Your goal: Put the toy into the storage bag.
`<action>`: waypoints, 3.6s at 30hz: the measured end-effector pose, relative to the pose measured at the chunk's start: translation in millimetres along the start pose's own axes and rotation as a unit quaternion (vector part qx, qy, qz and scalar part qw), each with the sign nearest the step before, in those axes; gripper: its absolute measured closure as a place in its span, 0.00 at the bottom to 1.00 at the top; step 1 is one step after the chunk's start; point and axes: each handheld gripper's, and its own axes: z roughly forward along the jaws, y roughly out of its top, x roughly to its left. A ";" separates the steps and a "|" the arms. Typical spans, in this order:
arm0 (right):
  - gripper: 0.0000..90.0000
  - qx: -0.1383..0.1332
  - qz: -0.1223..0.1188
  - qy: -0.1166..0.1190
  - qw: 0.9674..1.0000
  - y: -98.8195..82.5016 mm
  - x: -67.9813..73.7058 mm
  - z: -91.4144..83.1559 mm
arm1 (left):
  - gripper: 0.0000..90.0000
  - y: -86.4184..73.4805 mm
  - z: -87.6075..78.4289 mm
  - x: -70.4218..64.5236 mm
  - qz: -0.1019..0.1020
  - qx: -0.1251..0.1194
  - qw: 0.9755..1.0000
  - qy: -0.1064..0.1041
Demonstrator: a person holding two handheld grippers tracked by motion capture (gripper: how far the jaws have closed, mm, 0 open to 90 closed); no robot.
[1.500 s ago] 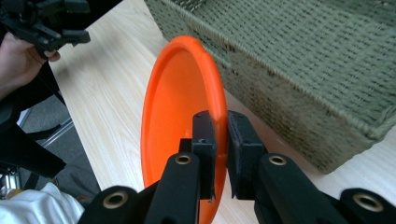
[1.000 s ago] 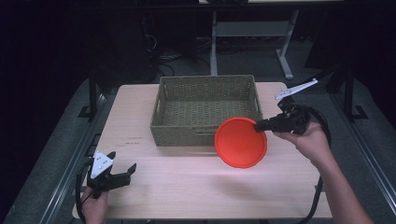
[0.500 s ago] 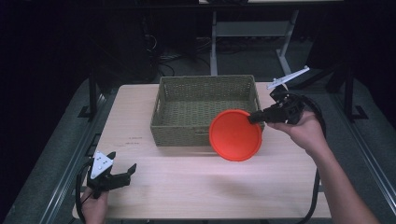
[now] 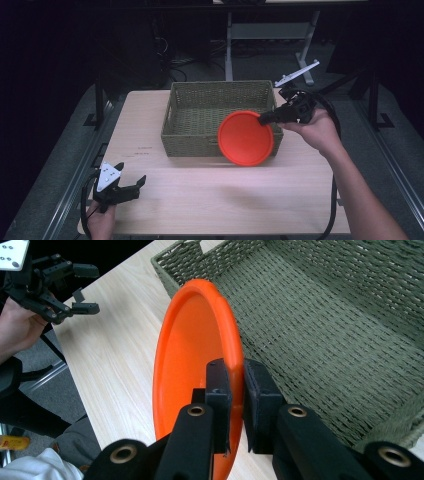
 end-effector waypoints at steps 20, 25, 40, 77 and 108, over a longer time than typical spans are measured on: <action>0.91 -0.003 -0.002 -0.008 1.000 30.6 -1.0 -3.1 | 0.14 -0.4 -0.5 1.0 -0.003 0.000 1.000 -0.001; 0.91 -0.003 0.005 -0.015 1.000 39.2 -7.0 -2.6 | 0.14 -0.4 -1.0 2.6 -0.006 -0.001 1.000 0.000; 0.91 -0.009 0.023 -0.020 1.000 58.0 -28.1 6.3 | 0.14 0.1 1.0 3.5 -0.006 -0.001 1.000 -0.001; 0.91 -0.007 0.079 -0.057 0.995 76.6 -75.6 29.4 | 0.14 0.1 -0.1 4.6 -0.010 -0.005 1.000 -0.001; 0.91 0.006 0.130 -0.076 0.989 61.4 -112.3 74.6 | 0.14 0.1 -1.0 4.4 -0.006 -0.003 1.000 -0.002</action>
